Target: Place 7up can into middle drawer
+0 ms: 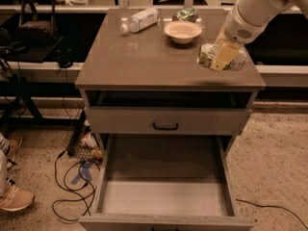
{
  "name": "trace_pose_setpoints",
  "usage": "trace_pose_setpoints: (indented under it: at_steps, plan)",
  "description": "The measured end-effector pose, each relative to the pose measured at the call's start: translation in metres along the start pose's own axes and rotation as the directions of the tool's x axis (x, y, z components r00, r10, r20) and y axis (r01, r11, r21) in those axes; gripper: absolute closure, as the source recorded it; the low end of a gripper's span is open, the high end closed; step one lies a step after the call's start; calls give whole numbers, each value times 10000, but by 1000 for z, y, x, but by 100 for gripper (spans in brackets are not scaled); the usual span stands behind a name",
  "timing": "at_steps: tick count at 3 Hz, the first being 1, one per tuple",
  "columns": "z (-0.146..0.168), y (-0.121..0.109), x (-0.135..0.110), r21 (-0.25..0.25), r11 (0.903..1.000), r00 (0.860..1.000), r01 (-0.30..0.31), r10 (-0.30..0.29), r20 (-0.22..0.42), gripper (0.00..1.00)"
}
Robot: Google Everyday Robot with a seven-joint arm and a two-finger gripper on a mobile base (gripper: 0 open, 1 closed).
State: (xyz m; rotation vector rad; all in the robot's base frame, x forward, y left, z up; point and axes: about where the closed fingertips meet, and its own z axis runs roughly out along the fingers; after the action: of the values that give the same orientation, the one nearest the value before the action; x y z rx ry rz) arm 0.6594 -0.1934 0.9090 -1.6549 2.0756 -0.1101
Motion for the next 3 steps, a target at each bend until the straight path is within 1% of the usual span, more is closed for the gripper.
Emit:
trace_pose_setpoints:
  at_steps: [1, 2, 3]
  plan:
    - [9, 9, 10, -401, 9990, 9994, -179, 167, -298, 100]
    - [29, 72, 49, -2152, 9674, 9902, -1335, 1214, -686, 100]
    - [41, 128, 63, -3269, 9256, 9815, -1905, 1733, -812, 100]
